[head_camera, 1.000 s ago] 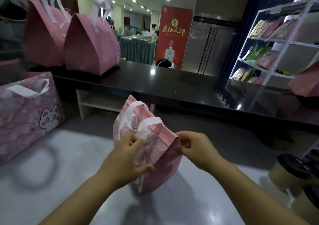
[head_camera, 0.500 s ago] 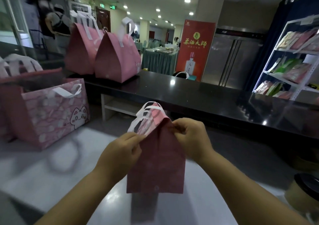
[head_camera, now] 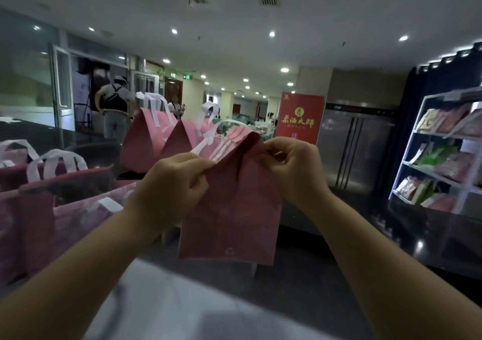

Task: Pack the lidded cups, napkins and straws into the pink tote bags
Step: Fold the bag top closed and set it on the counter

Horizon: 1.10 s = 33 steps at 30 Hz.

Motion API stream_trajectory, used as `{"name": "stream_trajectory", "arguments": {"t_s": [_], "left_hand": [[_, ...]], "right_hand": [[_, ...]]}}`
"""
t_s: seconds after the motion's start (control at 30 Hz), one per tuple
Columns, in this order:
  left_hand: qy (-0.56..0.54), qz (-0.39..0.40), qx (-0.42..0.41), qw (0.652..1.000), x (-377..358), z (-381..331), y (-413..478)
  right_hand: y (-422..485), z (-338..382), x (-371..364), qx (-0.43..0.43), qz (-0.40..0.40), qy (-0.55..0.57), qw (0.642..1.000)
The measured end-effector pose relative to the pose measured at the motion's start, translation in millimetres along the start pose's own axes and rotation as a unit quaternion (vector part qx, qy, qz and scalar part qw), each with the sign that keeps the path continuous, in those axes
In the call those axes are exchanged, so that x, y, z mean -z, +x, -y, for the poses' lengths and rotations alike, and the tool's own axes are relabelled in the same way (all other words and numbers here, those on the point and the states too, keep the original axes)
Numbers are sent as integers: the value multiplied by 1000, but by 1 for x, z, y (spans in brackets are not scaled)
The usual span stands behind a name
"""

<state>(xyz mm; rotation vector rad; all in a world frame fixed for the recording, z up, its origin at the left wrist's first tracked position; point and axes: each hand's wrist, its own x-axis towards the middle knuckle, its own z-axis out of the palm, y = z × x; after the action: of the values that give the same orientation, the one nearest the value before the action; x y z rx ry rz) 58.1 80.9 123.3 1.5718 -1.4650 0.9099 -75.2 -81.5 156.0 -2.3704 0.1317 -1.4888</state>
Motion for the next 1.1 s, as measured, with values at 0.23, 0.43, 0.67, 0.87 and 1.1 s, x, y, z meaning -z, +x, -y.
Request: {"name": "stream_trajectory", "arguments": {"t_s": [0.23, 0.43, 0.67, 0.87, 1.1], "left_hand": [[-7, -8, -22, 1000, -43, 73, 45], [-64, 25, 21, 997, -106, 141, 49], [-118, 53, 113, 985, -160, 189, 36], [-167, 106, 141, 970, -173, 206, 29], [-173, 117, 156, 966, -181, 218, 32]], "right_hand": [[53, -35, -46, 16, -51, -65, 996], [60, -91, -112, -27, -46, -142, 988], [58, -132, -154, -146, 28, -150, 977], [43, -143, -155, -232, 108, -171, 951], [42, -146, -164, -249, 96, -129, 955]]}}
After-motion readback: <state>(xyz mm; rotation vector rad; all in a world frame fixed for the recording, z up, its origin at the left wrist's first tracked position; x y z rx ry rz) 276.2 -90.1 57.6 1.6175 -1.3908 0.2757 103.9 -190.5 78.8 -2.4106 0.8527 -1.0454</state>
